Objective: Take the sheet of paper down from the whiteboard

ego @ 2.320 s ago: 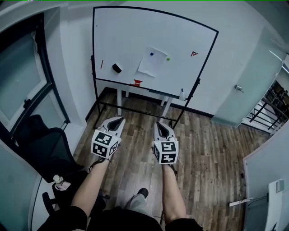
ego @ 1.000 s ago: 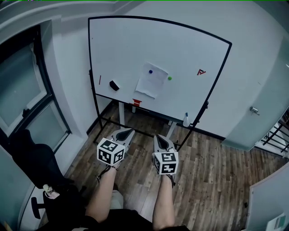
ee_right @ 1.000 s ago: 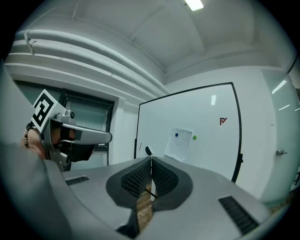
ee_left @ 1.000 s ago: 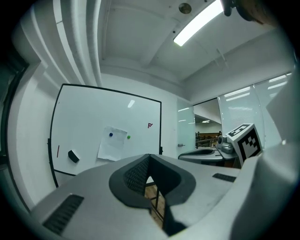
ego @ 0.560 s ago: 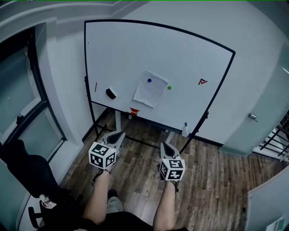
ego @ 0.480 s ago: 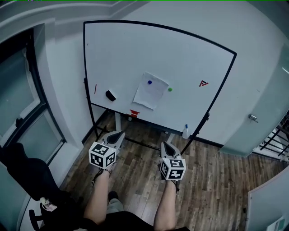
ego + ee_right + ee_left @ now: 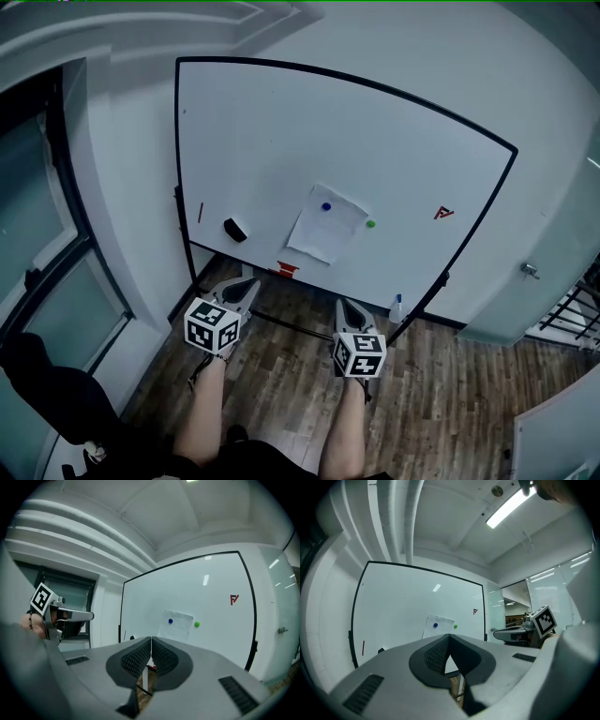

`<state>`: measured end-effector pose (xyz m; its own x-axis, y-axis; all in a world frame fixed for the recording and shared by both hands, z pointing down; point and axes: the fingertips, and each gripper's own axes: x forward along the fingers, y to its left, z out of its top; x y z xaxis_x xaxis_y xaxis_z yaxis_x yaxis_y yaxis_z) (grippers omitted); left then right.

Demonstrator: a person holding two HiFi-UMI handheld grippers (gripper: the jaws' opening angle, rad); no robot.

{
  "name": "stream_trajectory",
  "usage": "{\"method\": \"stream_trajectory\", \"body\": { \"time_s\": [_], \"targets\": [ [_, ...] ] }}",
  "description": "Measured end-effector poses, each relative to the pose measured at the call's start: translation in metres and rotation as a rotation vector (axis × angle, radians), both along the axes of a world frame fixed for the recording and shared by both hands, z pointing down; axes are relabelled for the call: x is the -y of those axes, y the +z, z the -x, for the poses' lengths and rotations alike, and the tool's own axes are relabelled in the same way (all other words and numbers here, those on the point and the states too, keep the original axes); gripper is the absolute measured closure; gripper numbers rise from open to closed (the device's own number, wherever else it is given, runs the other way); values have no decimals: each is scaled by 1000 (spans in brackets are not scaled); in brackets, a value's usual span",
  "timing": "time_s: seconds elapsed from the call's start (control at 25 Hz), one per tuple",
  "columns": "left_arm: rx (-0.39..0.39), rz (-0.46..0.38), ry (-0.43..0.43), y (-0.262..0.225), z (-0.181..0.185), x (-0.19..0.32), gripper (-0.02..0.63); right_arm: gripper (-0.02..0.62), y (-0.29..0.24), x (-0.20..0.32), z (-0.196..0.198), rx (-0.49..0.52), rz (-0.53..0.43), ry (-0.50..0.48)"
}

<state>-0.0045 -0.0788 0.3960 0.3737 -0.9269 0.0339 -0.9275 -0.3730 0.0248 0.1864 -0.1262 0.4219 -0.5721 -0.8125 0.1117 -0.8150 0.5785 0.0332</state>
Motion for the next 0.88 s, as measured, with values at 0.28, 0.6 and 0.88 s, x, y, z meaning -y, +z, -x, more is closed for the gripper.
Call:
{"method": "stream_trajectory", "body": {
  "time_s": [0.28, 0.6, 0.88],
  "targets": [
    [-4, 17, 8, 8, 54, 43, 586, 571, 2, 46, 48, 4, 11, 24],
    [-4, 29, 37, 18, 95, 70, 586, 571, 10, 72, 85, 15, 11, 66],
    [5, 60, 77, 44, 97, 87, 586, 571, 43, 86, 98, 34, 64, 92]
  ]
}}
